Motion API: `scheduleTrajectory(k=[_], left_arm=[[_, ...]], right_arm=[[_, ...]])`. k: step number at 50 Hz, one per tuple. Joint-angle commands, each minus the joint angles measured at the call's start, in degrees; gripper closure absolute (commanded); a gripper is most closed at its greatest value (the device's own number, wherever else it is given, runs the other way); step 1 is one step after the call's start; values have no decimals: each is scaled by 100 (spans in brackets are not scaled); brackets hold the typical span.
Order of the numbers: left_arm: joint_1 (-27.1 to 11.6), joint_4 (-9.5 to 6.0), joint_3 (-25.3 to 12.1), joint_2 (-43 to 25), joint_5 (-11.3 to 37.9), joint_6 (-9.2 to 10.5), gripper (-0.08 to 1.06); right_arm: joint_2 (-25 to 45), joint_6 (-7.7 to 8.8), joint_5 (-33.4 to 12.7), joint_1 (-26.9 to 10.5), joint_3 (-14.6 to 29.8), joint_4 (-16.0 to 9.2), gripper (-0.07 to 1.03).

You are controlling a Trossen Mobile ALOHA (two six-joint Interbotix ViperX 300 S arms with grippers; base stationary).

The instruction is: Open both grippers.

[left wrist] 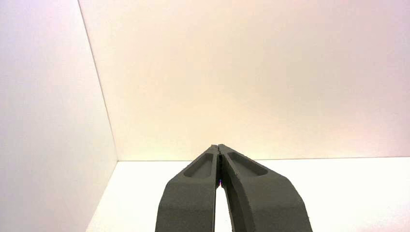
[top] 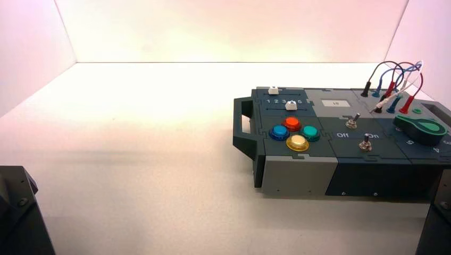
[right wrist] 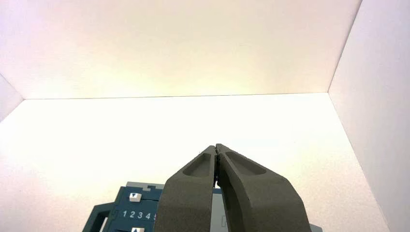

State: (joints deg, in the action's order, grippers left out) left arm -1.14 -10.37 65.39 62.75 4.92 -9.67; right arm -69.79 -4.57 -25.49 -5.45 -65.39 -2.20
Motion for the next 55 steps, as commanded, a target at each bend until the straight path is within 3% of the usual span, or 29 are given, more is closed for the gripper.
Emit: scheduleTrajectory(k=[1,19,28,32,34,37,42,44,45,55], left_arm=[[35,18,-149,-26,-18,-18,101],[35,18,-167,-114,-9,-9,99],[26,0,-211,-211,0,9,88],[35,0,-229,-211,-9,9,77],[35,0,-229,-211,-9,9,69],[35,0,-237,-237,-9,9,46],[35,0,-264,-299,-9,-9,2],[35,9,-264,-325,-9,-9,-7],[26,9,-255,-343,-9,-9,-3],[35,9,-281,-466,-9,-18,-5]], right_arm=[[62,9,44,-18,193,-35,99],[132,0,53,-141,193,-70,99],[132,0,97,-158,185,-62,99],[114,0,158,-158,185,-79,95],[105,0,211,-167,167,-114,86],[123,-9,272,-158,158,-149,69],[193,-18,299,-158,185,-176,27],[246,-44,299,-158,185,-185,3],[255,-53,299,-158,185,-176,-3],[378,-53,281,-158,211,-185,-3]])
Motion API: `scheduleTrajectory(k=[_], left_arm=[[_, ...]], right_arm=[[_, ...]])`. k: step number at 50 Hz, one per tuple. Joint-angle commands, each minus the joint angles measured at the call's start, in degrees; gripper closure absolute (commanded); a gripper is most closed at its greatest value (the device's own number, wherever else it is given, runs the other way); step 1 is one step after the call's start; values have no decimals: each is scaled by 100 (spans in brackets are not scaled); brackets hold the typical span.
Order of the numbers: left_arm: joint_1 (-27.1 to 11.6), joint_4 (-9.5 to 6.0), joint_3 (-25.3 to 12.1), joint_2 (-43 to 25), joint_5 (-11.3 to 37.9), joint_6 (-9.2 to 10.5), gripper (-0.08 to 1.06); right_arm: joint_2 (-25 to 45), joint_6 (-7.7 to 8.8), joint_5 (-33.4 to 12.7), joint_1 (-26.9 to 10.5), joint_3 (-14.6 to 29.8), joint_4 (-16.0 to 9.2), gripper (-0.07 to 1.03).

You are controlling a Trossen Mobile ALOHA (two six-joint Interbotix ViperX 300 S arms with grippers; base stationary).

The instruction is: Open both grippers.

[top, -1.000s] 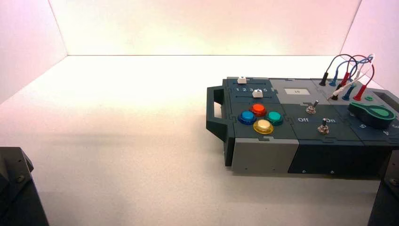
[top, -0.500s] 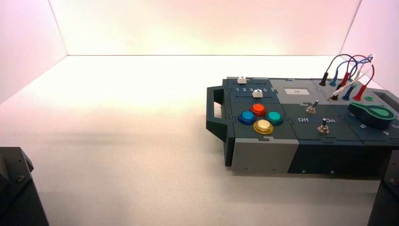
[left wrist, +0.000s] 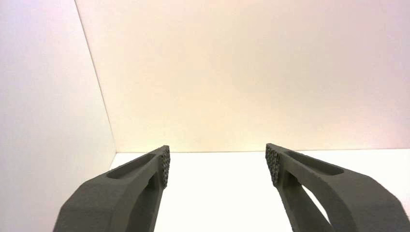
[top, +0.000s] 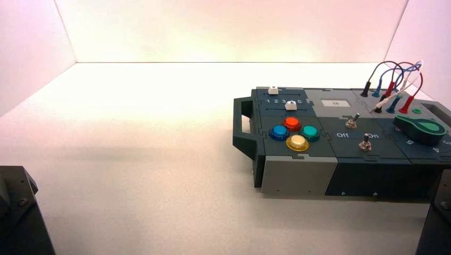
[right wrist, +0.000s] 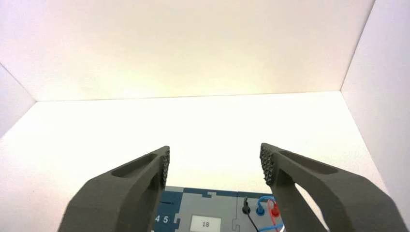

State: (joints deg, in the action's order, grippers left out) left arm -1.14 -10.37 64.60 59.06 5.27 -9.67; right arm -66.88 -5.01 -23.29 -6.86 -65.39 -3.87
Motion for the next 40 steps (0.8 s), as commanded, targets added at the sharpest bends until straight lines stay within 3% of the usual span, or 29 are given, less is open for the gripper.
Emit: scheduleTrajectory(k=[1,40], left_arm=[[35,9,-202,-105,-44,-18,-5],[35,18,-369,-527,-26,-97,-5]], right_arm=[[88,-9,62,-18,211,-18,-3],[70,0,26,-26,211,-114,-3]])
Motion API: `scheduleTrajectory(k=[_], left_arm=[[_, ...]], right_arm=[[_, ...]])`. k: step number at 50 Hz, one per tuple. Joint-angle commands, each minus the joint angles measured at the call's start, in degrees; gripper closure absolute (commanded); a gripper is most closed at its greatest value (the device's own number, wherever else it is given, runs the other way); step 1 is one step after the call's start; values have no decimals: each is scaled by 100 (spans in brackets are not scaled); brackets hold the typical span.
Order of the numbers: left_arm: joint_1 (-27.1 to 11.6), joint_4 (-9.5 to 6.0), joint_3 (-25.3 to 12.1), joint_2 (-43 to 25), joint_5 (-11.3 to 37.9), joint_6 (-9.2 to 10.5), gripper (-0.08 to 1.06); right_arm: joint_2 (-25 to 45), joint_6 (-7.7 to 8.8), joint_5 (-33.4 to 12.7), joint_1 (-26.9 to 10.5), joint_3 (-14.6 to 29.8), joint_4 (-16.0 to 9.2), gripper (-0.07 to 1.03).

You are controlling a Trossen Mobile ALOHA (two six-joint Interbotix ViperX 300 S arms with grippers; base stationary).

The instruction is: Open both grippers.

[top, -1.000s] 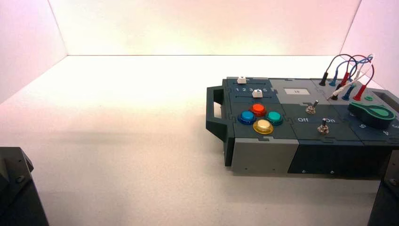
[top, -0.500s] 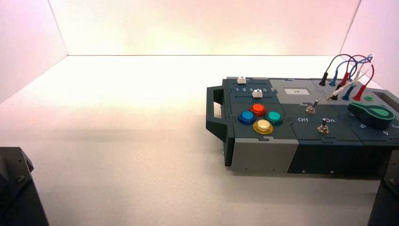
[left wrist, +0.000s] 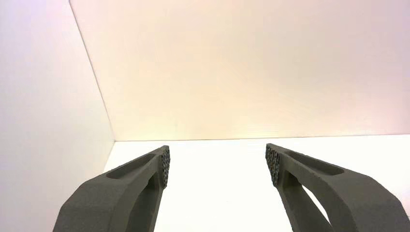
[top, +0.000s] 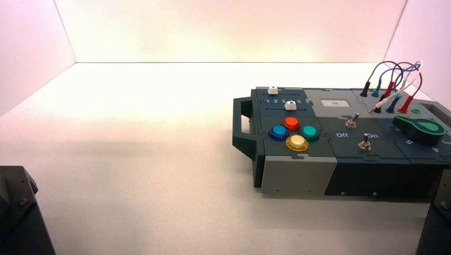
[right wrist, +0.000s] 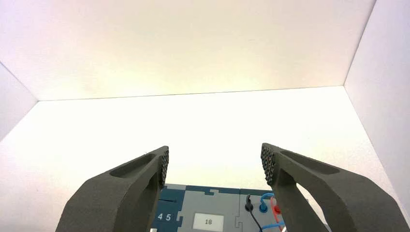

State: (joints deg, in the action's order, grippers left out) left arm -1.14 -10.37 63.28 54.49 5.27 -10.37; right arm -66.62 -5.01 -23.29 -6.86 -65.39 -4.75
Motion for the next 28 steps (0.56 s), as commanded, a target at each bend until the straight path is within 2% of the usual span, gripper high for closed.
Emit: scheduleTrajectory(k=[1,28], left_arm=[[35,18,-246,-70,-26,-35,-5],[35,18,-211,-26,62,-62,-5]], right_arm=[[53,0,26,-35,211,-26,-3],[79,0,-18,-26,202,-35,-3]])
